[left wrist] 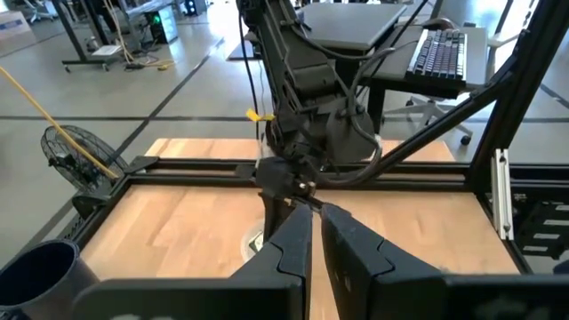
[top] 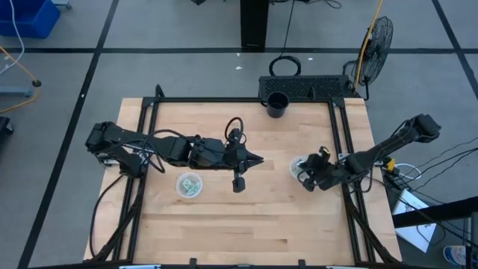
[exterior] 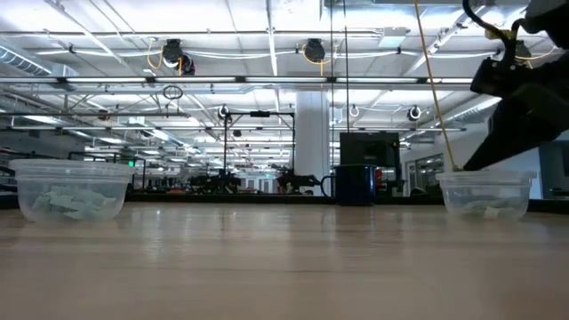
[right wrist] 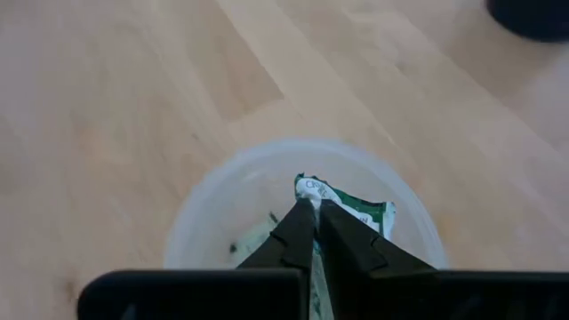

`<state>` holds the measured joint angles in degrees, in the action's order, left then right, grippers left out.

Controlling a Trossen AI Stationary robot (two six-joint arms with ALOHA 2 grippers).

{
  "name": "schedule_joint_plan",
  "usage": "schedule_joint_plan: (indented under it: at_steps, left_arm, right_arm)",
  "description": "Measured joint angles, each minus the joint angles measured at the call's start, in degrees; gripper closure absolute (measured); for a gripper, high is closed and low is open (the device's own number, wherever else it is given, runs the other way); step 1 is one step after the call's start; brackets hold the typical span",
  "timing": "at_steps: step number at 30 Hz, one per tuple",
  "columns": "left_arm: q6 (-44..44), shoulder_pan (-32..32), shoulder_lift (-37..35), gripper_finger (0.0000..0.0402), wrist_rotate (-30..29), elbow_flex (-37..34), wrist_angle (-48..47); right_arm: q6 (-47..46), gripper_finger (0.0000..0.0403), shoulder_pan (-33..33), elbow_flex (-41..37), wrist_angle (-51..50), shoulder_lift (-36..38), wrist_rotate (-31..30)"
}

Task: Pick and place items into bin
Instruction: Put the stevia packet into the right transparent bin, then return to Home Position

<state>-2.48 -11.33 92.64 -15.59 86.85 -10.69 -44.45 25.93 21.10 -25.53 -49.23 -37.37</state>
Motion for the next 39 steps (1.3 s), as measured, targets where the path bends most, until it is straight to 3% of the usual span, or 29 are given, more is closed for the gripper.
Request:
schedule_joint_plan:
  at_steps: [5, 16, 28, 35, 39]
  left_arm:
    - [0.02, 0.0, 0.01, 0.0364, 0.0, 0.0, -0.25]
    - [0.66, 0.0, 0.02, 0.0364, 0.0, 0.0, -0.21]
    - [-6.39, 0.0, -2.4, 0.0364, 0.43, -0.07, -6.91]
    - [-9.28, -0.69, -10.52, 0.0364, 0.45, 0.02, -16.81]
    - [-10.09, -2.26, -14.92, 0.0364, -0.08, 0.04, -19.52]
  right_arm:
    - [0.83, 0.0377, -0.02, 0.0, -0.23, -1.0, 4.59]
    - [3.59, 0.0295, 0.0, 0.0, 1.64, -1.17, 5.62]
    - [18.26, 0.0319, 0.02, 7.7, 2.87, 10.41, 21.36]
    - [17.81, 0.0317, 0.03, 7.66, 2.5, 14.75, 31.71]
    - [16.77, 0.0318, 0.02, 7.65, 0.71, 16.95, 31.64]
